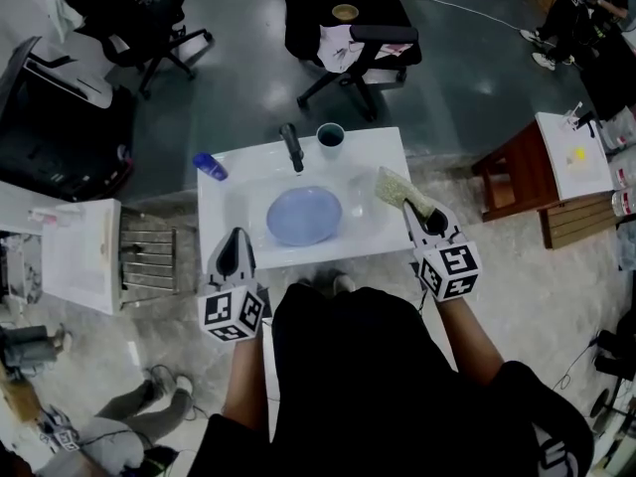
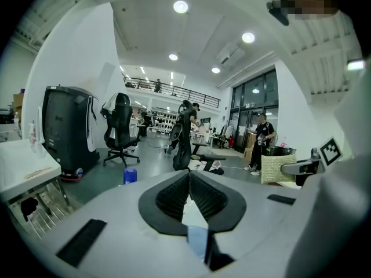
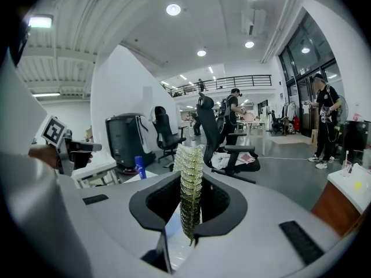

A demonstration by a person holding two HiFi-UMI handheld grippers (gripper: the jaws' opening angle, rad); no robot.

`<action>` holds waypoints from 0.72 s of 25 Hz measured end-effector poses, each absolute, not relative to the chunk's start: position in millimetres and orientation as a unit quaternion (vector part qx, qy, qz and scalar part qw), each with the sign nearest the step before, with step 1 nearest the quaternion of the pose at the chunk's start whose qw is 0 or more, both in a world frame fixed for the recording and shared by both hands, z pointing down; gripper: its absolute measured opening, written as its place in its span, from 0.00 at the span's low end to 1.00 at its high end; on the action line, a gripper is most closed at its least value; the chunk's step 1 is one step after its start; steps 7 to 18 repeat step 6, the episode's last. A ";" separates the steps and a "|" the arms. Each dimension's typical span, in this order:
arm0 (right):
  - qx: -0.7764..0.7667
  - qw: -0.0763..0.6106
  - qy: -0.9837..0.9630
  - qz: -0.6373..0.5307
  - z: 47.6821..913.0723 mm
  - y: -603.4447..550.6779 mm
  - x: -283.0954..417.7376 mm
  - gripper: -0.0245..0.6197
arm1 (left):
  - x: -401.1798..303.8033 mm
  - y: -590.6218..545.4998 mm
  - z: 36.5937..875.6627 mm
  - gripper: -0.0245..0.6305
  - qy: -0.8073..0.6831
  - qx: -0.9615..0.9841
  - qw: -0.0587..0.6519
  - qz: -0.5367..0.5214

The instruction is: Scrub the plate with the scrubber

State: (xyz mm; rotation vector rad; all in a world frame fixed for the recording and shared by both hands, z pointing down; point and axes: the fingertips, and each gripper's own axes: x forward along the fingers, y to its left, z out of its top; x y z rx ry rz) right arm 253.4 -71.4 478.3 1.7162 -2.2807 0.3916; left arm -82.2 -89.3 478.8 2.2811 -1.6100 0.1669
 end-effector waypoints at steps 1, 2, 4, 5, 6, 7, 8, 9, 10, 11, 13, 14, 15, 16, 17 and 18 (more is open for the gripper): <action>0.590 0.129 -0.785 0.136 478.8 -72.6 253.2 0.14 | -82.7 -90.1 479.6 0.05 -0.567 0.803 0.173 0.058; 0.590 0.129 -0.785 0.138 479.4 -73.0 252.7 0.14 | -83.3 -90.3 480.1 0.05 -0.567 0.803 0.176 0.057; 0.589 0.131 -0.784 0.143 480.3 -71.6 251.6 0.14 | -85.3 -88.8 480.6 0.05 -0.567 0.801 0.183 0.055; 0.589 0.132 -0.784 0.145 480.4 -70.7 251.2 0.13 | -86.3 -88.0 480.7 0.05 -0.567 0.801 0.186 0.054; 0.589 0.133 -0.783 0.147 480.5 -69.7 250.8 0.14 | -87.2 -87.3 480.7 0.05 -0.567 0.800 0.189 0.054; 0.589 0.133 -0.783 0.147 480.5 -69.7 250.8 0.14 | -87.2 -87.3 480.7 0.05 -0.567 0.800 0.189 0.054; 0.589 0.133 -0.783 0.147 480.5 -69.7 250.8 0.14 | -87.2 -87.3 480.7 0.05 -0.567 0.800 0.189 0.054; 0.589 0.133 -0.783 0.147 480.5 -69.7 250.8 0.14 | -87.2 -87.3 480.7 0.05 -0.567 0.800 0.189 0.054; 0.589 0.133 -0.783 0.147 480.5 -69.7 250.8 0.14 | -87.2 -87.3 480.7 0.05 -0.567 0.800 0.189 0.054; 0.589 0.133 -0.783 0.147 480.5 -69.7 250.8 0.14 | -87.2 -87.3 480.7 0.05 -0.567 0.800 0.189 0.054; 0.589 0.133 -0.783 0.147 480.5 -69.7 250.8 0.14 | -87.2 -87.3 480.7 0.05 -0.567 0.800 0.189 0.054; 0.589 0.133 -0.783 0.147 480.5 -69.7 250.8 0.14 | -87.2 -87.3 480.7 0.05 -0.567 0.800 0.189 0.054; 0.589 0.133 -0.783 0.147 480.5 -69.7 250.8 0.14 | -87.2 -87.3 480.7 0.05 -0.567 0.800 0.189 0.054; 0.589 0.133 -0.783 0.147 480.5 -69.7 250.8 0.14 | -87.2 -87.3 480.7 0.05 -0.567 0.800 0.189 0.054; 0.589 0.133 -0.783 0.147 480.5 -69.7 250.8 0.14 | -87.2 -87.3 480.7 0.05 -0.567 0.800 0.189 0.054; 0.589 0.133 -0.783 0.147 480.5 -69.7 250.8 0.14 | -87.2 -87.3 480.7 0.05 -0.567 0.800 0.189 0.054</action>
